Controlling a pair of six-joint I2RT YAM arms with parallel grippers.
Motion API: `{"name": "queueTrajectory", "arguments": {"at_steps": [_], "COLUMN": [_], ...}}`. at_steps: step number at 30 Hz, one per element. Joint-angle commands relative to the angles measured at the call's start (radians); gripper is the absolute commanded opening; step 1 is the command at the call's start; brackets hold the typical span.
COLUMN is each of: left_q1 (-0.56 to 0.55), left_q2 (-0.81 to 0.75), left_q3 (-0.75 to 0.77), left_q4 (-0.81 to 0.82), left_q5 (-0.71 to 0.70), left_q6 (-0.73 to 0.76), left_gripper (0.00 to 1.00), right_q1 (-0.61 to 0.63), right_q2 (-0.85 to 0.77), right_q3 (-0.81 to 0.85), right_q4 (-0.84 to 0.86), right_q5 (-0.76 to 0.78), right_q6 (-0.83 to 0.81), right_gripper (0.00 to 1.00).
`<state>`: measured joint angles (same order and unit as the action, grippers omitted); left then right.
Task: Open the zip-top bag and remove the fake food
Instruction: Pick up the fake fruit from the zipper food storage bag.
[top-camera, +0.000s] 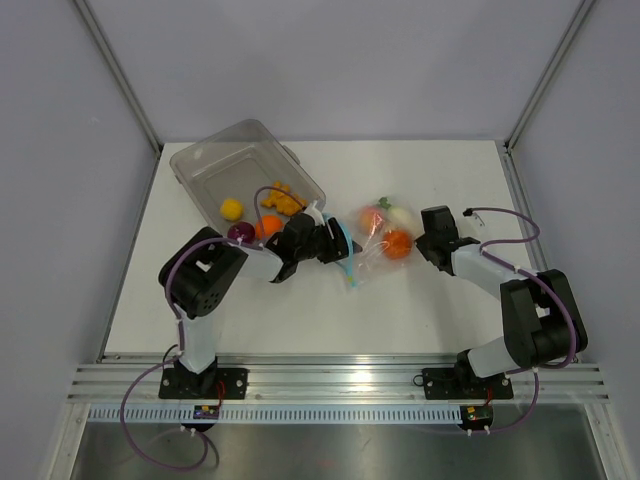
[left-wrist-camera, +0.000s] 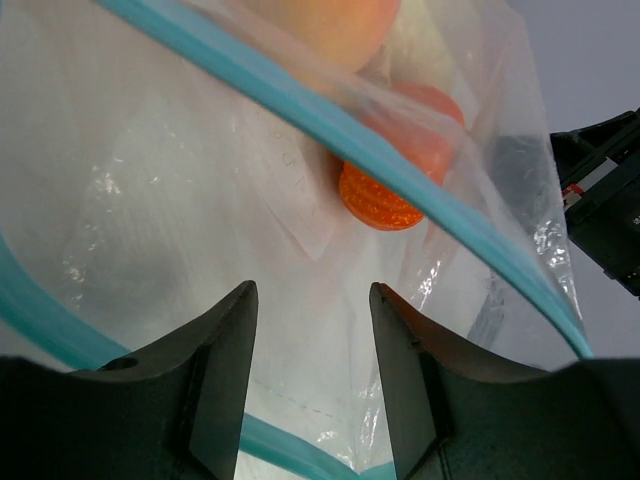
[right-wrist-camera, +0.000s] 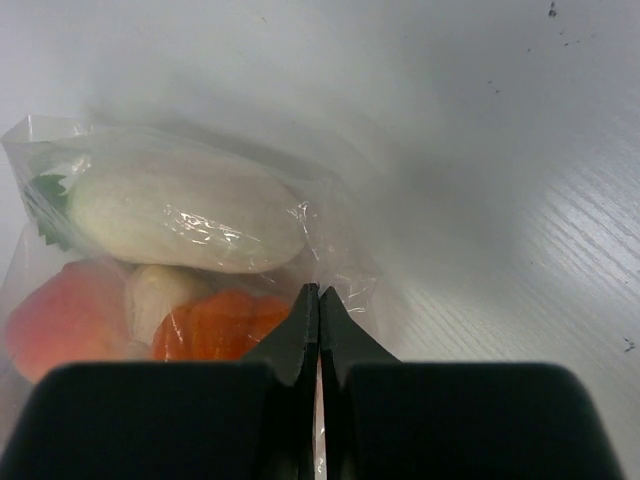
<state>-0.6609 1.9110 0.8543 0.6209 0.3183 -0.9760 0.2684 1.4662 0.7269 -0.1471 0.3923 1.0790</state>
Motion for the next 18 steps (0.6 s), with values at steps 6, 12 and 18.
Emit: {"name": "queueTrajectory", "arguments": {"at_steps": [6,12,18], "left_q1": [-0.005,-0.005,-0.005], "left_q2": [0.068,0.071,0.066], "left_q3": [0.074,0.078,0.063], "left_q4": [0.06,0.088,0.155], "left_q5": [0.073,0.09,0.108], "left_q6": [0.033,0.037,0.033], "left_gripper": [0.53,0.56,0.57], "right_q1": [0.005,0.005,0.005], "right_q2": [0.017,0.046,0.074], "right_q3": [0.008,0.02,0.029], "right_q4": [0.078,0.096,0.119], "right_q5": [-0.066,-0.113,-0.173], "right_q6": [-0.051,-0.077,-0.094], "right_gripper": [0.0,0.0,0.0]}}
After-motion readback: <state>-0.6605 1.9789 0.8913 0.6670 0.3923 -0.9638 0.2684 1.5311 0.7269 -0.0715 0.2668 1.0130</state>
